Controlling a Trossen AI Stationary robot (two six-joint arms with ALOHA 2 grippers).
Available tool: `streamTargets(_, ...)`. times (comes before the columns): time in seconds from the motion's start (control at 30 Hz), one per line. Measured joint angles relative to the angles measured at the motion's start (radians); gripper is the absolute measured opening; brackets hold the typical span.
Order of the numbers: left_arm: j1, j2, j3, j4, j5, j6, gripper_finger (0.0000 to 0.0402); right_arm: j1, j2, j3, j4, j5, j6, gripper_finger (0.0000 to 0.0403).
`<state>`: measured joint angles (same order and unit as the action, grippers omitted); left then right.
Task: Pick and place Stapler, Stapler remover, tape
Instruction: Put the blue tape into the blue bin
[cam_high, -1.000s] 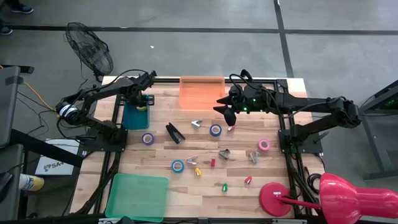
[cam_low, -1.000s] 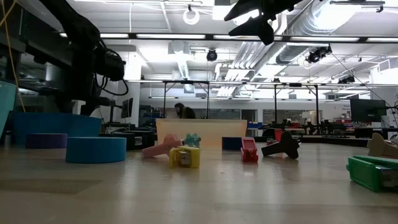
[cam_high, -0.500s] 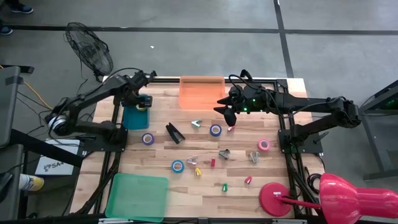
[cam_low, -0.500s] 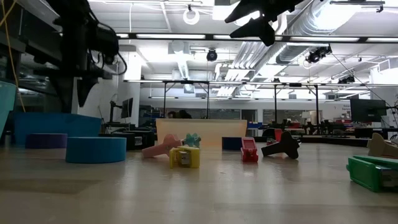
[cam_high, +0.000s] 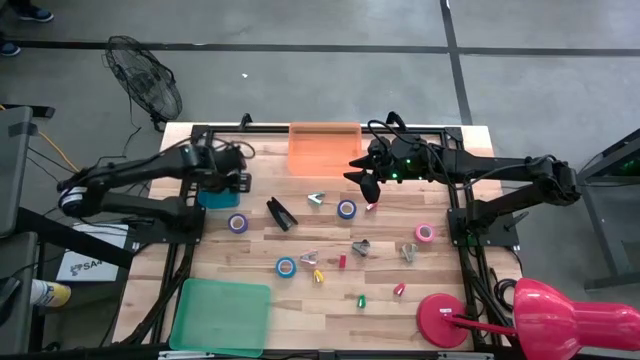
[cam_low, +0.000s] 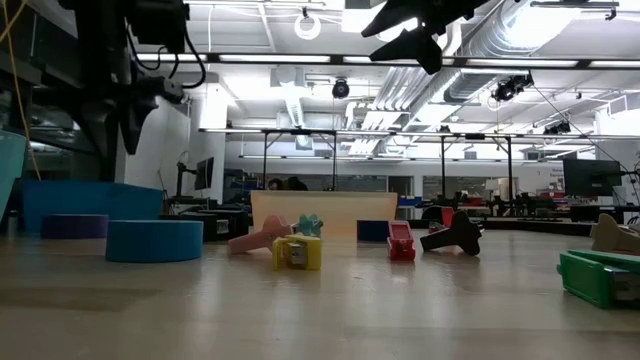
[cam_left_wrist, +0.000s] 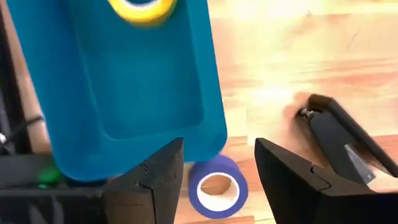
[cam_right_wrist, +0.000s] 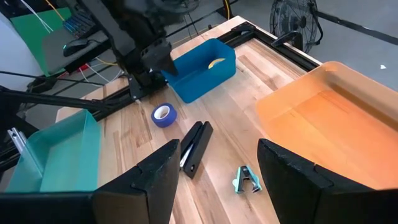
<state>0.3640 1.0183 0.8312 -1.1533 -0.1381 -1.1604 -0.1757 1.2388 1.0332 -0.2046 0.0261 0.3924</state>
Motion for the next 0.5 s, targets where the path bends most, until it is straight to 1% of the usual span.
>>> streamTargets(0.33, -0.234, 0.0, -0.088, 0.001, 0.016, -0.291, 0.0193, 0.0, 0.0, 0.0, -0.018, -0.014, -0.02, 0.0206)
streamTargets(0.5, -0.316, 0.001, -0.121, 0.018, 0.023, -0.386, 0.0193, 0.0, 0.0, 0.0, -0.05, -0.016, -0.034, 0.0206)
